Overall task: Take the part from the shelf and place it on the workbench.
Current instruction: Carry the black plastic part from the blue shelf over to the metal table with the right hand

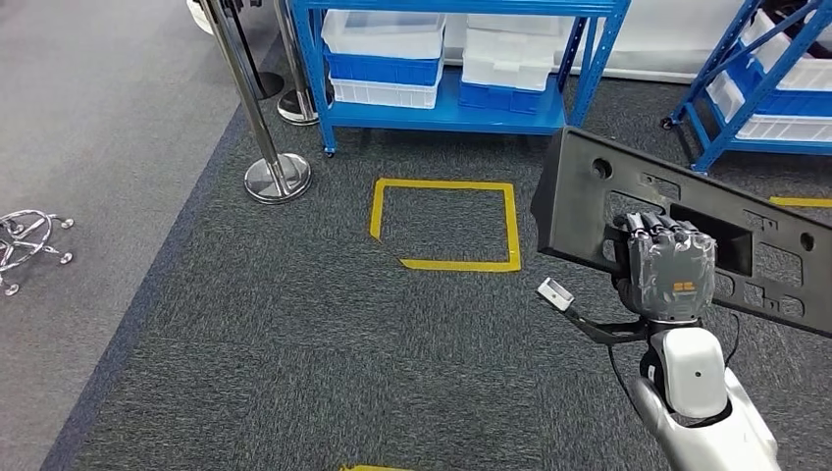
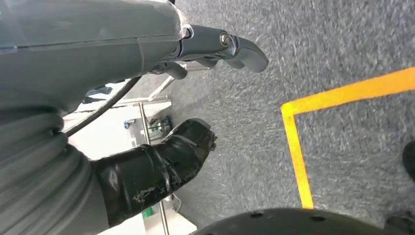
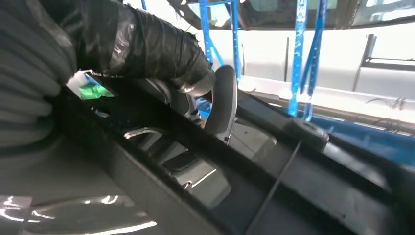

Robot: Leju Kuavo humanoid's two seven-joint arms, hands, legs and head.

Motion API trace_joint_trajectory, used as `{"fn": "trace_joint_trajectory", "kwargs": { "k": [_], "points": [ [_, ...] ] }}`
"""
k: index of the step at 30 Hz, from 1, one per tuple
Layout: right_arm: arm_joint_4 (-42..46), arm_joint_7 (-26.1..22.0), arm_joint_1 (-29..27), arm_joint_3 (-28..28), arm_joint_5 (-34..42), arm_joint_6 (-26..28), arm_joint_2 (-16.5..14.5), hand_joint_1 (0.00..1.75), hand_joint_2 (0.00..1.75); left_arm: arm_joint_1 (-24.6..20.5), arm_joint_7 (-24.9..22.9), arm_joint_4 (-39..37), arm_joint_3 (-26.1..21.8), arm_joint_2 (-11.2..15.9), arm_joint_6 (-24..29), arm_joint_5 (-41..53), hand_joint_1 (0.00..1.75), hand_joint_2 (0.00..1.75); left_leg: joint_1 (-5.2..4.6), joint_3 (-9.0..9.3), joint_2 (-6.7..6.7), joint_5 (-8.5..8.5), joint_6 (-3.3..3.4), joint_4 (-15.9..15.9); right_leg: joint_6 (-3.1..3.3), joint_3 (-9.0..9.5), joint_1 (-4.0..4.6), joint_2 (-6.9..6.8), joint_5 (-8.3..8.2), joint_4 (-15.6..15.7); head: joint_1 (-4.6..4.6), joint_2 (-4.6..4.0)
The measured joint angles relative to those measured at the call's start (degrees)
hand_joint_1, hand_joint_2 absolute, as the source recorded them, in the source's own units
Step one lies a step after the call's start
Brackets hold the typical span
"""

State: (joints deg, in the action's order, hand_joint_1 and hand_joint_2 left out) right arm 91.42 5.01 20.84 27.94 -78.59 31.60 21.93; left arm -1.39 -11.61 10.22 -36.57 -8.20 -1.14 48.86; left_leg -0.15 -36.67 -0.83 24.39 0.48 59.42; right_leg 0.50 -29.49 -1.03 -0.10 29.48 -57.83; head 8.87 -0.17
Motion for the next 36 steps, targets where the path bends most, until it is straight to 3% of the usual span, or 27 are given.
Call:
{"fn": "trace_joint_trajectory", "kwargs": {
  "k": [2,4,5,6,8,9,10,12,14,16,18,19,20,21,22,23,25,27,29,30,32,34,36],
  "points": [
    [0.01,-0.01,-0.04,-0.01,0.08,-0.31,-0.03,1.75,1.75,0.1,0.0,-0.01,-0.04,0.0,0.02,0.13,0.0,1.75,0.21,-1.93,0.29,3.94,-0.57,4.82,0.74,-0.66,-0.1,0.27,-0.82,0.11,0.01,0.0],
    [-0.01,-0.02,-0.12,-0.01,0.15,-0.56,-0.06,1.75,1.75,0.16,0.03,-0.02,-0.04,0.0,0.02,0.19,0.0,1.75,0.33,-4.58,0.36,8.12,-0.92,12.26,0.98,-1.62,0.01,0.81,-1.47,-0.03,0.01,0.0],
    [-0.03,-0.02,-0.17,-0.01,0.19,-0.64,-0.08,1.75,1.75,0.16,0.04,-0.02,-0.04,0.0,0.02,0.21,0.0,1.75,0.37,-5.19,0.36,8.84,-1.0,14.6,0.95,-2.09,0.05,1.19,-1.73,-0.17,0.01,0.0],
    [-0.04,-0.03,-0.21,-0.01,0.23,-0.68,-0.11,1.75,1.75,0.16,0.06,-0.02,-0.04,-0.01,0.02,0.24,0.0,1.75,0.39,-4.78,0.39,8.44,-1.01,14.92,0.89,-2.51,0.06,1.62,-1.92,-0.36,0.01,0.0],
    [-0.05,-0.05,-0.24,-0.01,0.3,-0.74,-0.24,1.75,1.75,0.15,0.07,-0.02,-0.04,-0.01,0.01,0.28,0.0,1.75,0.42,-0.84,1.12,5.38,-0.7,9.24,0.75,-3.11,0.06,2.61,-2.11,-0.81,0.01,0.0],
    [-0.05,-0.07,-0.22,-0.01,0.32,-0.75,-0.32,1.75,1.75,0.18,0.07,-0.02,-0.05,0.01,0.0,0.29,0.0,1.75,0.48,1.7,2.33,4.22,-0.35,5.34,0.61,-3.39,0.07,3.08,-2.16,-1.01,0.0,0.0],
    [-0.05,-0.07,-0.17,0.0,0.33,-0.75,-0.4,1.75,1.75,0.25,0.09,-0.02,-0.05,0.03,-0.01,0.3,0.0,1.75,0.53,3.6,3.48,3.45,-0.06,2.14,0.36,-3.65,0.07,3.55,-2.27,-1.16,0.0,0.0],
    [-0.05,-0.08,-0.1,0.01,0.34,-0.74,-0.58,1.75,1.75,0.31,0.12,-0.02,-0.07,0.07,-0.06,0.3,0.0,1.75,0.55,5.05,4.71,3.45,0.34,-0.54,-0.37,-4.14,-0.09,4.52,-2.67,-1.23,-0.01,0.0],
    [-0.06,-0.11,-0.12,0.02,0.33,-0.77,-0.7,1.75,1.75,0.18,0.19,-0.01,-0.09,0.08,-0.13,0.3,0.0,1.75,0.64,5.06,3.57,3.2,0.73,-1.24,-1.11,-4.46,-0.25,5.42,-2.98,-1.18,0.0,0.0],
    [-0.07,-0.15,-0.12,0.02,0.32,-0.79,-0.78,1.75,1.75,0.09,0.23,-0.01,-0.11,0.05,-0.15,0.3,0.0,1.75,0.86,5.28,2.17,2.74,1.5,-2.1,-1.55,-5.39,-0.06,3.96,-1.85,-2.78,-0.02,0.0],
    [-0.11,-0.15,-0.05,0.07,0.32,-0.83,-0.9,1.75,1.75,0.14,0.24,-0.01,-0.11,0.03,-0.17,0.3,0.0,1.75,0.82,5.27,0.85,2.45,1.99,-2.46,-1.84,-8.17,0.01,1.39,1.4,-8.58,-0.04,0.0],
    [-0.16,-0.15,-0.07,0.11,0.32,-0.86,-0.94,1.75,1.75,0.19,0.24,-0.01,-0.12,0.02,-0.19,0.3,0.0,1.75,0.75,5.16,0.23,2.43,2.06,-2.4,-2.0,-9.95,-0.09,0.78,3.08,-12.29,-0.04,0.0],
    [-0.26,-0.15,-0.17,0.15,0.32,-0.89,-0.97,1.75,1.75,0.24,0.24,-0.01,-0.13,0.02,-0.21,0.29,0.0,1.75,0.7,5.05,-0.4,2.44,2.07,-2.32,-2.15,-11.4,-0.17,0.52,4.04,-15.36,-0.04,0.0],
    [-0.37,-0.14,-0.3,0.18,0.32,-0.94,-0.98,1.75,1.75,0.26,0.24,-0.02,-0.14,0.02,-0.24,0.28,0.0,1.75,0.67,4.98,-1.06,2.47,2.06,-2.24,-2.27,-11.95,-0.24,0.38,3.93,-16.6,-0.04,0.0],
    [-0.46,-0.13,-0.4,0.18,0.32,-0.98,-0.99,1.75,1.75,0.26,0.25,-0.02,-0.15,0.01,-0.27,0.28,0.0,1.75,0.66,4.95,-1.67,2.53,2.04,-2.13,-2.33,-11.49,-0.29,0.18,2.87,-15.82,-0.04,0.0],
    [-0.51,-0.1,-0.45,0.18,0.32,-1.03,-0.99,1.75,1.75,0.25,0.26,-0.02,-0.16,-0.02,-0.29,0.27,0.0,1.75,0.65,4.94,-2.29,2.65,1.98,-1.96,-2.34,-9.89,-0.31,-0.32,0.97,-12.86,-0.04,0.0],
    [-0.51,-0.08,-0.41,0.14,0.3,-1.09,-1.0,1.75,1.75,0.2,0.34,-0.02,-0.2,-0.07,-0.31,0.26,0.0,1.75,0.46,4.9,-3.3,3.07,1.61,-1.42,-2.1,-5.99,-0.04,-2.61,-1.98,-5.13,-0.04,0.0],
    [-0.48,-0.07,-0.39,0.11,0.26,-1.1,-1.02,1.75,1.75,0.15,0.42,-0.02,-0.27,-0.08,-0.31,0.26,0.0,1.75,0.11,4.82,-4.18,3.38,1.08,-1.05,-1.59,-4.49,0.4,-3.79,-2.7,-1.6,-0.04,0.0],
    [-0.46,-0.05,-0.44,0.08,0.24,-1.07,-1.03,1.75,1.75,0.08,0.46,-0.02,-0.36,-0.07,-0.31,0.26,0.0,1.75,-0.04,4.88,-5.07,3.51,0.61,-1.07,-0.99,-4.78,0.52,-2.59,-2.91,-1.57,-0.04,0.0],
    [-0.44,-0.04,-0.46,0.07,0.23,-1.05,-1.03,1.75,1.75,0.07,0.49,-0.02,-0.4,-0.07,-0.31,0.26,0.0,1.75,0.04,4.82,-4.76,3.91,0.3,-0.74,-0.67,-4.87,0.4,-1.99,-3.1,-1.45,-0.04,0.0],
    [-0.42,-0.02,-0.48,0.04,0.13,-1.02,-1.04,1.75,1.75,0.17,0.5,-0.02,-0.53,-0.07,-0.3,0.26,0.0,1.75,0.27,3.56,-2.53,6.32,-0.26,2.42,0.05,-5.0,0.11,-0.84,-3.48,-1.21,-0.04,0.0],
    [-0.4,0.01,-0.74,0.04,-0.27,-0.96,-1.12,1.75,1.75,0.31,0.49,-0.02,-0.62,-0.07,-0.22,0.28,0.0,1.75,0.38,0.38,-0.21,10.31,-0.47,9.68,0.45,-5.23,0.15,0.29,-3.67,-1.2,-0.04,0.0],
    [-0.4,0.2,-1.4,0.04,-1.31,-0.89,-1.2,1.75,1.75,0.41,0.48,-0.02,-0.66,-0.07,-0.03,0.31,0.0,1.75,0.39,-2.31,0.37,12.17,-0.47,15.54,0.58,-5.39,0.25,1.63,-3.76,-1.24,-0.04,0.0]
  ]
}}
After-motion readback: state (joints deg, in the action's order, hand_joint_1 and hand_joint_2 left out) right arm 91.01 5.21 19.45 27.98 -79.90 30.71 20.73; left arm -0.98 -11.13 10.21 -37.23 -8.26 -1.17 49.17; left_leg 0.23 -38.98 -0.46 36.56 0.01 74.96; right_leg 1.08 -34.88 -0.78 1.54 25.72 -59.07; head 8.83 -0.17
